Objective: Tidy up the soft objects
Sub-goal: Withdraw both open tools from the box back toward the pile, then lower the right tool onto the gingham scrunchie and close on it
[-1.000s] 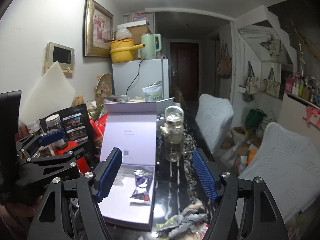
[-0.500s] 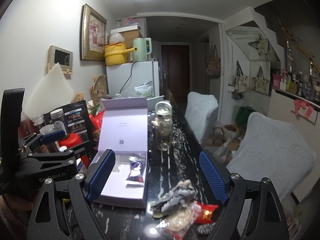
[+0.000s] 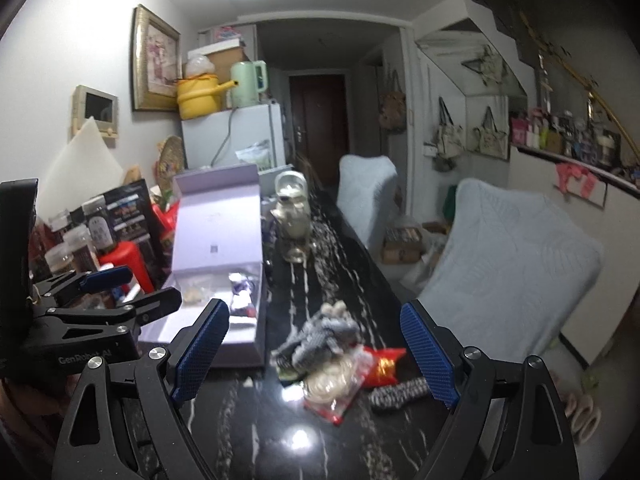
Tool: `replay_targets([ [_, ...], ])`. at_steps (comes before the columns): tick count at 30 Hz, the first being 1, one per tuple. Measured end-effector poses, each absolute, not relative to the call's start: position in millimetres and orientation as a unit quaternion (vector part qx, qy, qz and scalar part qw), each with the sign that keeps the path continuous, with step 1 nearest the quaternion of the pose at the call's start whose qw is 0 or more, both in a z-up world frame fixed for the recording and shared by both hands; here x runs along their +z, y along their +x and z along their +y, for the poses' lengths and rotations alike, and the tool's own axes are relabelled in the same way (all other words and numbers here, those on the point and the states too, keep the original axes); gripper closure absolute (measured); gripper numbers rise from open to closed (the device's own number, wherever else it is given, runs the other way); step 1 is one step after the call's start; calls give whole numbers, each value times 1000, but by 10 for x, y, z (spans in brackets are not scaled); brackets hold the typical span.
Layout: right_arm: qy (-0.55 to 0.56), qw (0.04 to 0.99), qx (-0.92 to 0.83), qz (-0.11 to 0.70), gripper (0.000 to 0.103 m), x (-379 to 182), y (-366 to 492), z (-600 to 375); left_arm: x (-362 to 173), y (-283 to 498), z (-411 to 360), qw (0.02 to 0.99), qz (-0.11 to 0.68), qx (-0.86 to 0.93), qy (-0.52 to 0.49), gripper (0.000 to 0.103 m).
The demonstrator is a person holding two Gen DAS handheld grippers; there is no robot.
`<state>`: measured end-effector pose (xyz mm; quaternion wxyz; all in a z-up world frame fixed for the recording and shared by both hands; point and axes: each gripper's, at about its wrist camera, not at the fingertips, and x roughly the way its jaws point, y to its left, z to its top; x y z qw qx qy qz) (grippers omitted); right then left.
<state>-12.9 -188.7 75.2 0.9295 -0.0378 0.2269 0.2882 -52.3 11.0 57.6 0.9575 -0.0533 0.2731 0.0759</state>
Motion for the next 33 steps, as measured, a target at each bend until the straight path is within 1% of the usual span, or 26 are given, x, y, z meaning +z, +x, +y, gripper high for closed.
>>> replay_targets([
  [13, -17, 924, 250, 288, 15, 181, -32, -2274, 48, -251, -191, 941, 330, 32, -63, 17],
  [20, -14, 919, 226, 322, 15, -104, 72, -2481, -151, -59, -312, 936, 346, 16, -71, 17],
  [33, -1, 907, 195, 374, 15, -489, 511, -2721, -633, 469, -459, 907, 413, -2, -88, 17],
])
